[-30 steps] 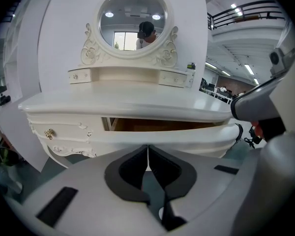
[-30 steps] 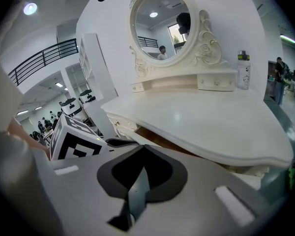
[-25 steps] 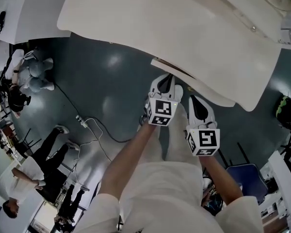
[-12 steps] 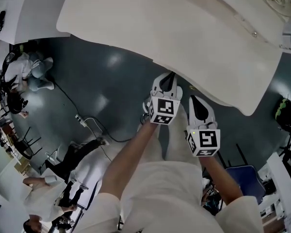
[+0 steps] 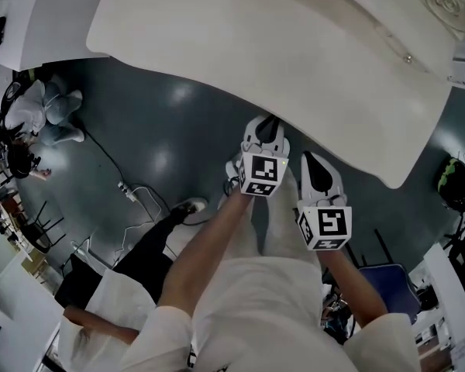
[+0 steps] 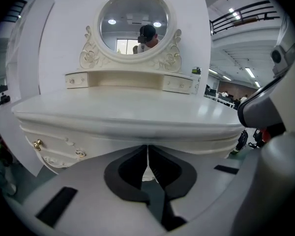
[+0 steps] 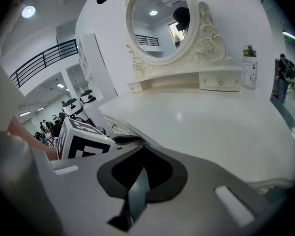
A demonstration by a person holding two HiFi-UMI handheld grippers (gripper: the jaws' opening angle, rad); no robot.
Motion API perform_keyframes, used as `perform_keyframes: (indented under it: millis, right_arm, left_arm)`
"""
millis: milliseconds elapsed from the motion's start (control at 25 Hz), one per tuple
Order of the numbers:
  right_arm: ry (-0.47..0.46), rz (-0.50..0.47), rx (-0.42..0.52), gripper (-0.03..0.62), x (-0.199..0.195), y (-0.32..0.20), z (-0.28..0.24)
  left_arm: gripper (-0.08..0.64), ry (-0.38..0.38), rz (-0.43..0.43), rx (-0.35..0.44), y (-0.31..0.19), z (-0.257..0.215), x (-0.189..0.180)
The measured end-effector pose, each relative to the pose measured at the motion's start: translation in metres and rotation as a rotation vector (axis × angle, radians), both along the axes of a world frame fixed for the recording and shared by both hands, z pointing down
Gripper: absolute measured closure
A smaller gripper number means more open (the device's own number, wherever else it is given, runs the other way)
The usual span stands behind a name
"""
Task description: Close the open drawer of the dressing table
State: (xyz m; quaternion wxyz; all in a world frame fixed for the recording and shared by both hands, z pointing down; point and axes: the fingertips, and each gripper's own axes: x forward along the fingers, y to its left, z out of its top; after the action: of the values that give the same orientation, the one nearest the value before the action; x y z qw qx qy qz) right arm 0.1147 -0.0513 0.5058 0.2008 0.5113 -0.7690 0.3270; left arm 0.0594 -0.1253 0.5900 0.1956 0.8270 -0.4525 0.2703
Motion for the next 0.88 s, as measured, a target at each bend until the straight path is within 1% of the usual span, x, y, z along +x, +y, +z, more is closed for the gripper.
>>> perform_keyframes:
  millis: [160,360,560,760,880]
  right_arm:
    - [0.005,0.004,-0.005,0.591,0.006,-0.003,0.001]
    - [0.006,0.012,-0.006,0.591,0.010,-0.005,0.001]
    - [0.004,0.014,-0.004,0.591,0.011,-0.007,0.001]
    - [0.000,0.014,-0.003,0.591,0.012,-0.008,0.000]
    - [0.002,0.008,-0.003,0.591,0.014,-0.007,-0.001]
  left_arm:
    - [0.551,0.032,-0.007,-0.001,-0.007,0.000,0.004]
    - [0.551,0.078,-0.012,0.020,-0.010,-0.001,0.007]
    - [0.551,0.085,-0.017,0.030,-0.010,0.000,0.009]
    - [0.551,0.081,0.001,0.098,-0.010,-0.001,0.009]
    - [0.551,0.081,0.005,0.110,-0.011,-0.001,0.009]
